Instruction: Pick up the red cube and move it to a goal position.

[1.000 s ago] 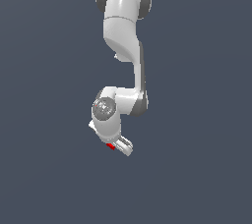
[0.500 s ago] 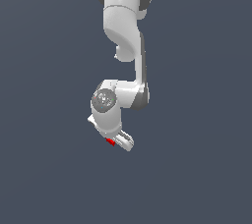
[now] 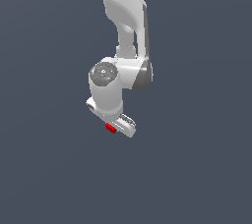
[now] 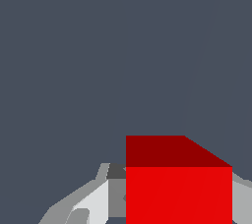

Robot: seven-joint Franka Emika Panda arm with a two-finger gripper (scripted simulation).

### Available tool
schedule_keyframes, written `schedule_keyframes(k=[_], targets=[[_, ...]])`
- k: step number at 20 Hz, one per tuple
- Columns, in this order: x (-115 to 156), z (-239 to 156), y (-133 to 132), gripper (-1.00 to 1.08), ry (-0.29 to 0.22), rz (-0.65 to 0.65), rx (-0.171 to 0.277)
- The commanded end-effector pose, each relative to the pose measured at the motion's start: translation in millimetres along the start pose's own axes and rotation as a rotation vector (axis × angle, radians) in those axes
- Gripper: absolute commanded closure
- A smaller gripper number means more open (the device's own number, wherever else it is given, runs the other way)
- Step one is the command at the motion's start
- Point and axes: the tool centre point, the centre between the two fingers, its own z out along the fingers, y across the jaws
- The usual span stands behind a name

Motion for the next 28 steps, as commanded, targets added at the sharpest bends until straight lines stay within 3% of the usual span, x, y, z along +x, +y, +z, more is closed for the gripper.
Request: schedule_keyframes(k=[1, 28], targets=[[-9, -23, 4, 1.08, 0.001, 0.000, 0.001], [-103, -294, 45, 1.08, 0.002, 0.001, 0.000]])
